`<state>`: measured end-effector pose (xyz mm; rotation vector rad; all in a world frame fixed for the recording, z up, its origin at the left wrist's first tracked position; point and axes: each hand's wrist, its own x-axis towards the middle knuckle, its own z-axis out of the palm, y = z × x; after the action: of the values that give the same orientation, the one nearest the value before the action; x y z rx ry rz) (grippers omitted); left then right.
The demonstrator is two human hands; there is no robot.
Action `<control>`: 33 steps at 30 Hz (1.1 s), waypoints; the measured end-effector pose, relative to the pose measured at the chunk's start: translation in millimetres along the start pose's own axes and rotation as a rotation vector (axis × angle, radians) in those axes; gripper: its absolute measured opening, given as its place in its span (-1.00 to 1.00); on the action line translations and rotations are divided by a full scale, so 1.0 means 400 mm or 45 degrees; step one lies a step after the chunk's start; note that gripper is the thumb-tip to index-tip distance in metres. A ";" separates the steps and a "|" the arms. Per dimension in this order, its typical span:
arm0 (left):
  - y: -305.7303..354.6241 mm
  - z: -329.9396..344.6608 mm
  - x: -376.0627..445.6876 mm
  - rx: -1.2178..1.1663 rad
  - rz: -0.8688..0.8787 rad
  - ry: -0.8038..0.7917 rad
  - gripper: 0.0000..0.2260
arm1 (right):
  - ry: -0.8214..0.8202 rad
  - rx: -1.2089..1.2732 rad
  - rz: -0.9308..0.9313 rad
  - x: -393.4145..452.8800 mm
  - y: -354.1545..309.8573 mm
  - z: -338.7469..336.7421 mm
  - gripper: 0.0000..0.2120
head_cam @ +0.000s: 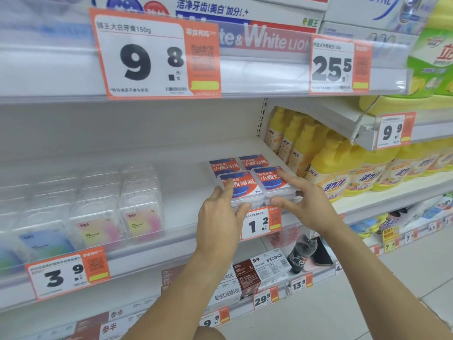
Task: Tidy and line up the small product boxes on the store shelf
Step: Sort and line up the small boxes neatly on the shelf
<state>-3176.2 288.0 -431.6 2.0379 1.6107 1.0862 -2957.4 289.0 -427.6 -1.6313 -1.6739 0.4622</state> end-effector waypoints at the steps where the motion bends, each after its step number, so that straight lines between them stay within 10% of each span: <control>1: -0.001 0.002 -0.001 0.012 0.001 -0.002 -0.43 | -0.002 -0.022 -0.010 -0.002 0.001 0.000 -0.25; 33: -0.001 0.026 0.000 -0.117 -0.081 -0.023 -0.48 | -0.147 0.167 0.097 0.011 -0.020 -0.021 -0.27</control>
<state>-3168.9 289.9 -438.5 1.9198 1.5756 1.0958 -2956.8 290.2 -415.4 -1.6026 -1.6322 0.7012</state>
